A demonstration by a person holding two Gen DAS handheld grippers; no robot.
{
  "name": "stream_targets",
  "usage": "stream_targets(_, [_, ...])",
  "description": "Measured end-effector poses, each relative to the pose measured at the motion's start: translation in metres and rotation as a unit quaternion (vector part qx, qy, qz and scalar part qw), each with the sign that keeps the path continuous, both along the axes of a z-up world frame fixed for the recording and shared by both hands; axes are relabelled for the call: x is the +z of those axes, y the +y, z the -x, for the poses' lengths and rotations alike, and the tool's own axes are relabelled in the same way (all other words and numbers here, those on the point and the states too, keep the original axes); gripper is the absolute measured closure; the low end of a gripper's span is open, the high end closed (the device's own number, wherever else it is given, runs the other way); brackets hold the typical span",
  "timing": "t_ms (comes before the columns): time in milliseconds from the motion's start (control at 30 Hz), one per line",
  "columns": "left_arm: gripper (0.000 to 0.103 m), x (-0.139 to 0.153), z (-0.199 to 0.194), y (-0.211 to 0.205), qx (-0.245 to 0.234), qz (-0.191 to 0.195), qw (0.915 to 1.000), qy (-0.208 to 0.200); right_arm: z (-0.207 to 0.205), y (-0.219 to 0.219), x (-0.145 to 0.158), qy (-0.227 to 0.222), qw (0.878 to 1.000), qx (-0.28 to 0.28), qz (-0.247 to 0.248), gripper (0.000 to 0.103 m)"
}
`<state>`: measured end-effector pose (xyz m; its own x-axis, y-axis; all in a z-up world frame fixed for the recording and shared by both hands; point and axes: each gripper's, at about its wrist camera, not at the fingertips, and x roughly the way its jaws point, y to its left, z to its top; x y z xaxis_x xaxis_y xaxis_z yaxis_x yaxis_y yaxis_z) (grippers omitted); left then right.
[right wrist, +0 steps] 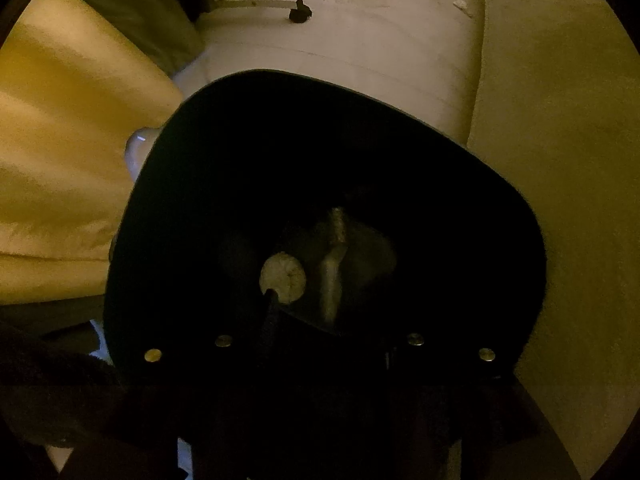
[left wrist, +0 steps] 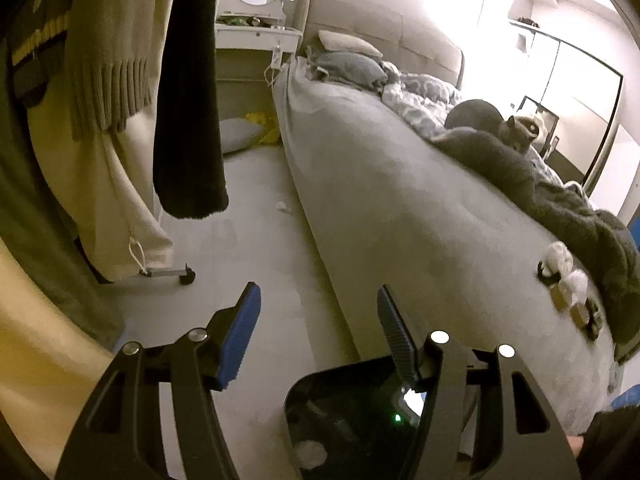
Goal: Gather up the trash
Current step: 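Move both open tools from the wastebasket back over the trash on the bed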
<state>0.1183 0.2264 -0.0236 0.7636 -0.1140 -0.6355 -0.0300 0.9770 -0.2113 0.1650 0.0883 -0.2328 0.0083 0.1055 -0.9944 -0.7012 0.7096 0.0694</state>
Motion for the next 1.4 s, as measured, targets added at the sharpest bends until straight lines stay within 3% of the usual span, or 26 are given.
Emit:
stream_targets(433, [0.031, 0.031, -0.011, -0.030, 0.008, -0.001, 0.9988, -0.048, 0.001, -0.020, 0.093, -0.075, 0.990, 0.009, -0.119, 0.049])
stream_targets(700, [0.024, 0.040, -0.021, -0.059, -0.002, -0.004, 0.9980, -0.063, -0.004, -0.056, 0.152, -0.163, 0.971, 0.010, -0.177, 0.039])
stream_targets(1100, [0.017, 0.034, -0.042, -0.106, -0.023, -0.008, 0.9981, -0.056, -0.008, -0.128, 0.202, -0.275, 0.944, -0.007, -0.182, 0.033])
stream_targets(1167, [0.015, 0.033, -0.045, -0.115, -0.028, -0.010, 0.9980, -0.055, -0.009, -0.140, 0.207, -0.288, 0.940, -0.014, -0.182, 0.028])
stream_targets(1400, [0.014, 0.026, -0.054, -0.145, -0.046, -0.009, 0.9979, -0.045, -0.016, -0.185, 0.219, -0.328, 0.928, -0.045, -0.174, 0.028])
